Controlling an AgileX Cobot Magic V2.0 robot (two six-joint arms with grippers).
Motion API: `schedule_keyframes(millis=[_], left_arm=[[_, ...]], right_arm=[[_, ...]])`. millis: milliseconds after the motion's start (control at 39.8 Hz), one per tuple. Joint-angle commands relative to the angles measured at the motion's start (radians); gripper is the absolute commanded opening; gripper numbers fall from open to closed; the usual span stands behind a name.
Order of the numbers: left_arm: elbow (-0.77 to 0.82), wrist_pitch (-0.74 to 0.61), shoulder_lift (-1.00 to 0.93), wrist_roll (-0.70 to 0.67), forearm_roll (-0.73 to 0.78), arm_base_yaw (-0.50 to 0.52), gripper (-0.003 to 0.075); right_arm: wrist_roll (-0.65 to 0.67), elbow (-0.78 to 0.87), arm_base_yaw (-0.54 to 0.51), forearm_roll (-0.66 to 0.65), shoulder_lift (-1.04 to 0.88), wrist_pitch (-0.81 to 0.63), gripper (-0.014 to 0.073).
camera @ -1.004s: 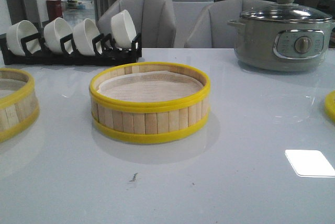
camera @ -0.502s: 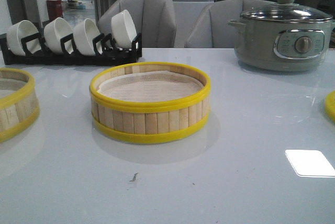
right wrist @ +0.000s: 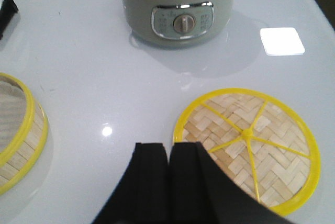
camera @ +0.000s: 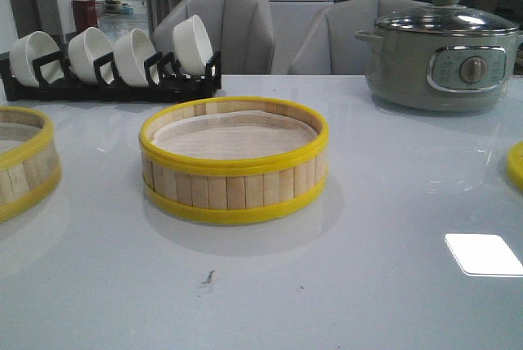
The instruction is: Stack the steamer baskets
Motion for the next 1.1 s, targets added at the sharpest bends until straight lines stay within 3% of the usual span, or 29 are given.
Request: schedule_keyframes(millis=[0,402,477,603,728,854,929,1080], left_arm=[[-0.04,-0.072,-0.012,0.001,0.007,-0.005,0.0088],[-0.04,-0.072,-0.012,0.001,0.005,-0.005,0.0088],[-0.04,-0.072,-0.012,0.001,0.007,-0.005,0.0088],[-0.04,-0.083,-0.012,0.003,0.009,-0.005,0.01],[-0.04,-0.099,-0.012,0.022,0.01,-0.005,0.0211],[-0.039,-0.118,0.001,0.026,0.01,-0.005,0.0427],[-0.039,-0.124,0.022,0.026,0.0,-0.005,0.0519],[-0.039,-0.124,0.119,0.018,-0.033,-0.005,0.0544]], right_arm=[[-0.013,-0.041,-0.001,-0.008,0.029,-0.047,0.002],[-0.013,-0.039,-0.001,-0.046,0.078,-0.056,0.0037],[-0.032,-0.039,-0.001,-0.117,0.078,-0.06,0.0106],[-0.044,-0.039,-0.001,-0.213,0.078,-0.042,0.0311],[-0.043,-0.039,-0.001,-0.216,0.078,-0.031,0.0453],[-0.041,-0.039,-0.001,-0.214,0.078,-0.033,0.0459],[-0.034,-0.039,-0.001,-0.206,0.078,-0.033,0.0459],[-0.03,-0.039,-0.001,-0.173,0.078,-0.035,0.0459]])
